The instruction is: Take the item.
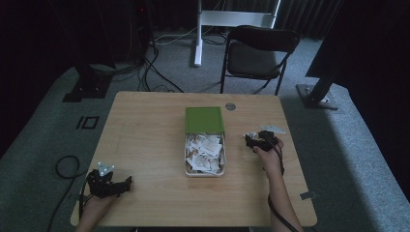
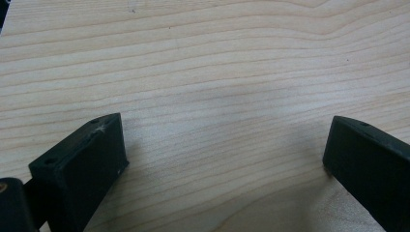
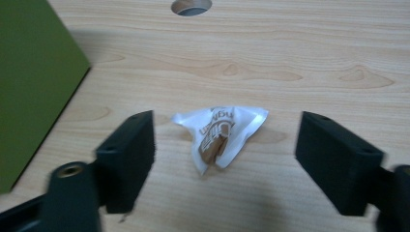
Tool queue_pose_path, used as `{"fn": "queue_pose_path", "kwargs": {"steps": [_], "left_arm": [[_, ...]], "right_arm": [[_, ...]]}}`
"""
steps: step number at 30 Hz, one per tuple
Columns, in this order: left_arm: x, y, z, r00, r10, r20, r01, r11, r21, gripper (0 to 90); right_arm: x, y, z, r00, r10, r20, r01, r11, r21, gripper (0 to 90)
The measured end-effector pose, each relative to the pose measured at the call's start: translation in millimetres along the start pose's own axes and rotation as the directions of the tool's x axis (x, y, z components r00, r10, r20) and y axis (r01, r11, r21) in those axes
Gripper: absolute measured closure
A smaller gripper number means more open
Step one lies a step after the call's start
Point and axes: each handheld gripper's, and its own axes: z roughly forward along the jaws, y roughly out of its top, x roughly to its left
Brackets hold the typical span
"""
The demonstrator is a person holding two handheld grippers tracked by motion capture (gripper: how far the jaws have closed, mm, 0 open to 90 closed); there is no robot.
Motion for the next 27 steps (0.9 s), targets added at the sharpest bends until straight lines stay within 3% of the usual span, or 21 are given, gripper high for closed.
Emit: {"fn": "queue_pose_path", "kwargs": {"steps": [18,27], "left_arm": [[0.0,0.0,0.0,1.0000,0.001,0.000,-0.001,1.0000,0.000,2.4],[0.0,0.0,-0.1,1.0000,0.001,0.000,-0.001,1.0000,0.001,2.4]], "right_arm": [[9.1,-26.1,-35.0,0.9949,-0.070,-0.072,0.071,0.997,0.004,15.6],[12.0,-38.4,-49.4,0.9914,-0.100,-0.085,0.100,0.995,-0.001,15.6]]}}
